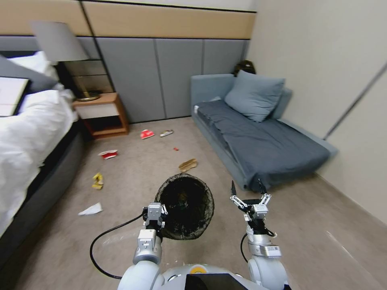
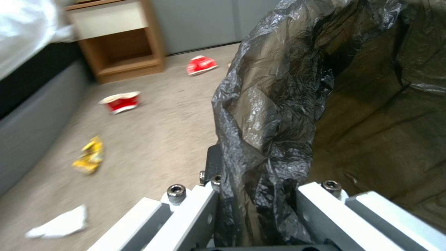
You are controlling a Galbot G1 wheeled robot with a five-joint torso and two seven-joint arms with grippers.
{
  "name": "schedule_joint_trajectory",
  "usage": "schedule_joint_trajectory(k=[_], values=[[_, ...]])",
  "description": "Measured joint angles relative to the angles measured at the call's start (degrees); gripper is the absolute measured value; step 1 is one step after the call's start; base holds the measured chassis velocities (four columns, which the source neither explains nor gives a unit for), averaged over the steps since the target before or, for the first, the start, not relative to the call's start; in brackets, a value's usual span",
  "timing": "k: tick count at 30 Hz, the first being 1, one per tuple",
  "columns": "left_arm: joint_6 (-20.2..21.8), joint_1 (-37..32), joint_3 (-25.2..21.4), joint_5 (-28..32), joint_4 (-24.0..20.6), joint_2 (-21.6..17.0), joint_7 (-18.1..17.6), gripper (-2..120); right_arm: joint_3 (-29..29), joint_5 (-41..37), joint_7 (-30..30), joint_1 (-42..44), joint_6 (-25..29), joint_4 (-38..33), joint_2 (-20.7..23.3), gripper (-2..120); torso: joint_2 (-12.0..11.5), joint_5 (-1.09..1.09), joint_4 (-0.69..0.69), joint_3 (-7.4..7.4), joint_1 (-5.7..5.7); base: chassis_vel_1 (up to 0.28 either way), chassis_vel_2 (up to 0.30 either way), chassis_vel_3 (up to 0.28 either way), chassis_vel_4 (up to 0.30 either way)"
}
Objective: Pick up the trash bin, then pick up the garbage from the floor and place it into the trash bin.
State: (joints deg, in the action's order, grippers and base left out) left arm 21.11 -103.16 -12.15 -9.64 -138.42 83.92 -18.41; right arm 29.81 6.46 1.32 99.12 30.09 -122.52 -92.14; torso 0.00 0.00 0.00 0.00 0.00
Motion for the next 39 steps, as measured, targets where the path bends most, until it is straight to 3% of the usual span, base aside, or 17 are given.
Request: schedule_joint_trajectory(k=[14,39], values=[[-1.7,-0.2,0.2,-0.9,0.4,0.1,-0.2,0,-0.1,-0.4,0.2,0.0,0.4,0.0,0.0,100,0.0,0.0,0.02,0.0,0.0,0.104,0.108,0.102,0.113],[-2.7,0.0,0.3,-2.1,0.4,0.1,-0.2,0,0.6,-0.2,0.4,0.2,0.6,-0.1,0.0,100,0.0,0.0,0.0,0.0,0.0,0.0,0.0,0.0,0.0]])
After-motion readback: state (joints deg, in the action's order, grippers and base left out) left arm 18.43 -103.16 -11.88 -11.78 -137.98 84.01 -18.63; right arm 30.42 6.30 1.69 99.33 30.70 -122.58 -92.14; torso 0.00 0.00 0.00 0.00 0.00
